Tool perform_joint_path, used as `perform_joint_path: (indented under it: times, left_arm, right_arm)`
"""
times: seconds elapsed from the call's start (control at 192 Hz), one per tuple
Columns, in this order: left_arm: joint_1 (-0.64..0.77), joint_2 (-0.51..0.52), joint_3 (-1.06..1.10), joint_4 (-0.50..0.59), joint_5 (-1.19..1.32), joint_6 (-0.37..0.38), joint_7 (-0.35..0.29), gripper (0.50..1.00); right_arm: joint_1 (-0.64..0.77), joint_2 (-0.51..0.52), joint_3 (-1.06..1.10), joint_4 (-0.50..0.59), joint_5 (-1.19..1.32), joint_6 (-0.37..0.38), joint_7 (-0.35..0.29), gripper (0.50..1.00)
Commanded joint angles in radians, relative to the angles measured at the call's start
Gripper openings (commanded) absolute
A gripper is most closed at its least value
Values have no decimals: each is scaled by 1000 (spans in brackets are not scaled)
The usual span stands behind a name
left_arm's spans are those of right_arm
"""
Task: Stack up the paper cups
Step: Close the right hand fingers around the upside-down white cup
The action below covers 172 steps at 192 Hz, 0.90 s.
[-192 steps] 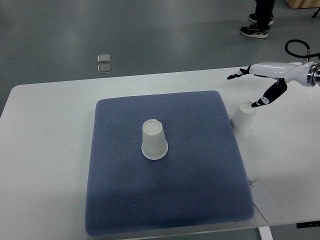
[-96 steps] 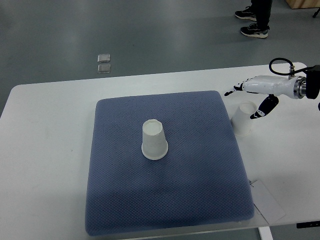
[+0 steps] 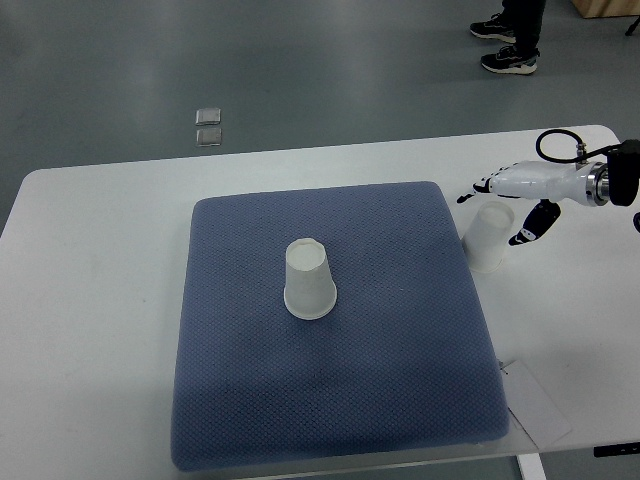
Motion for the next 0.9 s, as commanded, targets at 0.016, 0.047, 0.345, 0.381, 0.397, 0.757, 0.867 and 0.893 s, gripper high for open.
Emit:
perform_joint_path:
  times: [0.016,0.047,0.345,0.381,0.397,0.757,0.867,0.893]
  left_arm:
    - [0,0,0,0,0,0,0,1000]
    - [0,0,0,0,0,0,0,1000]
    - [0,0,0,0,0,0,0,1000]
    - [0,0,0,0,0,0,0,1000]
    - [0,0,0,0,0,0,0,1000]
    - [0,0,0,0,0,0,0,1000]
    - [0,0,0,0,0,0,0,1000]
    - [0,0,0,0,0,0,0,1000]
  right_arm:
    - [-3,19,-1,-34,-1,1,0,866]
    - [-4,20,-1,-41,-1,1,0,866]
    - [-6,34,-24,-57,0,-2,2,823]
    - [-6,34,-24,-57,0,-2,2,819]
    - [-6,34,-24,-57,0,-2,2,815]
    - [-6,40,-28,-60,0,1,-3,688]
    - [-8,42,-28,-69,0,2,-6,599]
    - [-8,42,-28,-69,-1,2,-6,558]
